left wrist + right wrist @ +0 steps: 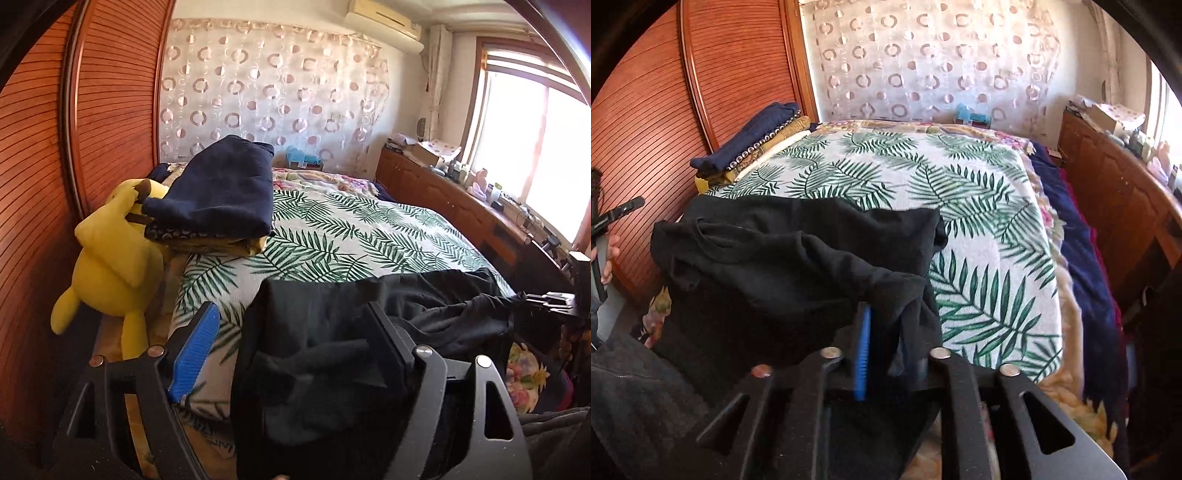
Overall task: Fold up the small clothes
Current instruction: 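Lift the hem with both tools and fold it toward the collar, then open both tools to release the folded black shirt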
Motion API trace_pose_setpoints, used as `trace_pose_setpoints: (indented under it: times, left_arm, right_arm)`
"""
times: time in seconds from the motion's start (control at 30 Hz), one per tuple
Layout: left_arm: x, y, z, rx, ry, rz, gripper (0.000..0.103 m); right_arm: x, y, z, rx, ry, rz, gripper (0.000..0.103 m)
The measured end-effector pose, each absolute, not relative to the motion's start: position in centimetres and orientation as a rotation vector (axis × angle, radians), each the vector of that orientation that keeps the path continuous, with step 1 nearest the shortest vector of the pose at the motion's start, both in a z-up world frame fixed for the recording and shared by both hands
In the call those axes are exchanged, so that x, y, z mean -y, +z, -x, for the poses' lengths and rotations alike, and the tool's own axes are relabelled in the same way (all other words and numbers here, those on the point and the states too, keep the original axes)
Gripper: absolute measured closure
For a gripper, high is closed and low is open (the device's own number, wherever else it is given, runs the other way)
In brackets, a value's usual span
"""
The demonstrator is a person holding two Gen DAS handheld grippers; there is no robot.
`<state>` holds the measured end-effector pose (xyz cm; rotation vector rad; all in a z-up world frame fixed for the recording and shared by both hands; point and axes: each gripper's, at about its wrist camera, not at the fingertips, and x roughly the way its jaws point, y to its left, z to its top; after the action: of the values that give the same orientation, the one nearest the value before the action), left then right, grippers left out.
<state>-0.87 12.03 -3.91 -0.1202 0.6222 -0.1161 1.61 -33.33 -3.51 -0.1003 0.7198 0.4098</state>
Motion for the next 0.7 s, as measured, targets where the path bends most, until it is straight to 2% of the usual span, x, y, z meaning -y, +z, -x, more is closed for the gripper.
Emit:
trace_pose_setpoints:
  times: [0.07, 0.27, 0.7]
  left_arm:
    - [-12.1, -4.2, -0.5, -0.642, -0.112, 0.114, 0.023]
    - [-13.5, -5.5, -4.5, -0.668, -0.08, 0.153, 0.023]
    - [-12.5, -8.5, -9.4, -0.807, -0.112, 0.106, 0.023]
  right_arm:
    - [33.8, -3.0, -1.8, -0.719, 0.387, 0.104, 0.061]
    - [35.5, -1.8, -2.3, -0.65, 0.361, 0.057, 0.051]
    - [33.4, -6.6, -12.2, -0.76, 0.374, -0.023, 0.049]
